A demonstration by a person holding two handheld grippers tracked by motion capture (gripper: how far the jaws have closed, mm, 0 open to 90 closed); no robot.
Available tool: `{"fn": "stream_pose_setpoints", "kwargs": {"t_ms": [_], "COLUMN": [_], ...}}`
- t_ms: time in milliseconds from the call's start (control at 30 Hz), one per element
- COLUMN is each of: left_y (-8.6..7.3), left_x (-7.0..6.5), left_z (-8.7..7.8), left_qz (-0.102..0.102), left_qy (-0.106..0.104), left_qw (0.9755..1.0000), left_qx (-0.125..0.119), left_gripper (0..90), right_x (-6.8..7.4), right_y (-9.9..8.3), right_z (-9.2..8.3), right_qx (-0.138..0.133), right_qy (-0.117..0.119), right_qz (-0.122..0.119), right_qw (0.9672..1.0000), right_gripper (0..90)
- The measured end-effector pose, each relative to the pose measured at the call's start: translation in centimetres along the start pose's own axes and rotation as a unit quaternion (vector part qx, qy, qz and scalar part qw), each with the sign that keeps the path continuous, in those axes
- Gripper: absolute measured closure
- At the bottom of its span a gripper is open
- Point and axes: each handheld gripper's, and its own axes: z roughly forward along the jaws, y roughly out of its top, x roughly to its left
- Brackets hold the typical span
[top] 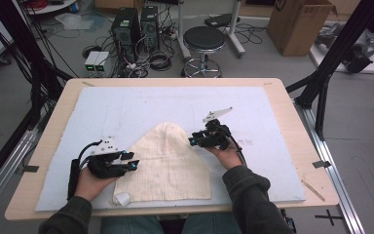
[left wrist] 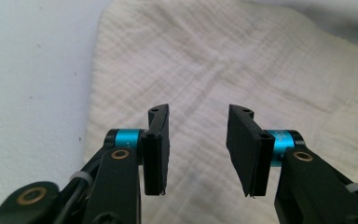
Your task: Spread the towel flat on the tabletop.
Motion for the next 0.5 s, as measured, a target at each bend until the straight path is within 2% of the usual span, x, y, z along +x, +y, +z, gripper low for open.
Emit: {"fn": "stream_pose_setpoints", "kwargs": {"t_ms": [33, 133, 233, 267, 333, 400, 433, 500], "left_y": [-0.2, -0.5, -0.7, -0.7, -0.8, -0.9, -1.0, -1.1], "left_x": [0.0, 0.0, 0.0, 0.0, 0.0, -0.1, 0.0, -0.1], "left_z": [0.0, 0.1, 0.2, 0.1, 0.0, 0.0, 0.0, -0.1], "left_qz": [0.002, 0.006, 0.007, 0.006, 0.010, 0.011, 0.012, 0.012], "left_qy": [-0.003, -0.003, -0.002, -0.002, -0.004, -0.002, -0.004, -0.001], "left_qw": [1.0000, 0.9998, 0.9997, 0.9997, 0.9996, 0.9995, 0.9994, 0.9994], "left_qx": [0.001, 0.018, 0.022, 0.022, 0.026, 0.030, 0.032, 0.034], "left_gripper": [62.2, 63.7, 64.7, 65.5, 65.8, 66.7, 67.0, 67.3], "right_x": [-0.2, -0.4, -0.3, -0.3, -0.3, -0.1, 0.0, 0.1], "right_y": [-0.2, -0.4, -0.5, -0.6, -0.7, -0.7, -0.6, -0.5], "right_z": [0.7, 1.1, 1.7, 2.1, 2.3, 2.4, 2.3, 1.9], "right_qx": [0.011, 0.017, 0.025, 0.035, 0.040, 0.046, 0.047, 0.048], "right_qy": [0.004, 0.009, 0.016, 0.022, 0.024, 0.031, 0.031, 0.019], "right_qz": [0.010, 0.019, 0.025, 0.028, 0.026, 0.024, 0.022, 0.011], "right_qw": [0.9999, 0.9996, 0.9992, 0.9988, 0.9986, 0.9982, 0.9982, 0.9986], "right_gripper": [65.0, 65.2, 67.4, 71.2, 73.9, 84.2, 86.1, 86.8]}}
